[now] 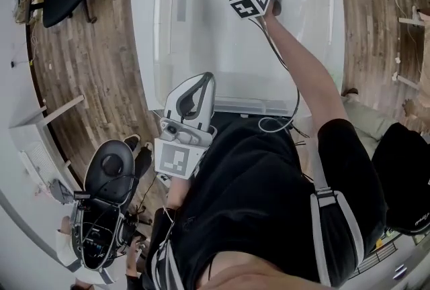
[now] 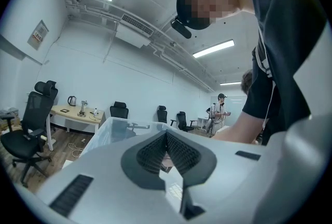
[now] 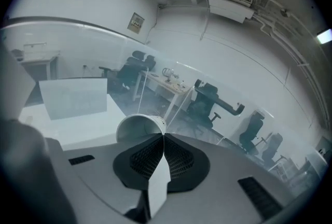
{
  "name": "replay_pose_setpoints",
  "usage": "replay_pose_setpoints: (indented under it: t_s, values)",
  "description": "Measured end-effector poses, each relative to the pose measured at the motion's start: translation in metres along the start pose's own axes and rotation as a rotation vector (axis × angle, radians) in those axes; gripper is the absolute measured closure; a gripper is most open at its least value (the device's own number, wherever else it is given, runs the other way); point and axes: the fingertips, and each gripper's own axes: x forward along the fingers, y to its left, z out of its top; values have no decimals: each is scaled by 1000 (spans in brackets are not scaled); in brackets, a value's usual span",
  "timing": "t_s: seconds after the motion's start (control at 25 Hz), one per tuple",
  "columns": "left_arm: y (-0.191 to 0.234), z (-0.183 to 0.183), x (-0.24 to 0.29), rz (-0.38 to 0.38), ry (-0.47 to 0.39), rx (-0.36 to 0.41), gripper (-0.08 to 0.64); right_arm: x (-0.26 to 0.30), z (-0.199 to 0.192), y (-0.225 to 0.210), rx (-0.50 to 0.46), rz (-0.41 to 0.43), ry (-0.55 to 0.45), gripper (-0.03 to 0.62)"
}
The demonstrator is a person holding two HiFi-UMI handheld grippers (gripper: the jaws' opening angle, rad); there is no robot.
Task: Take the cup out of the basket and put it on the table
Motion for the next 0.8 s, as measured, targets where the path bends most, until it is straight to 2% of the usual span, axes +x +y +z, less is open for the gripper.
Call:
replay_pose_setpoints:
  t_s: [0.44,0.8]
  values:
    - [-31,10,-3,-21,-62,14,541,-125,52,-26,105,34,-170,568]
    - [-65,16,-3,-45,-67,46,541,-227,64,-39,173,60,-291,568]
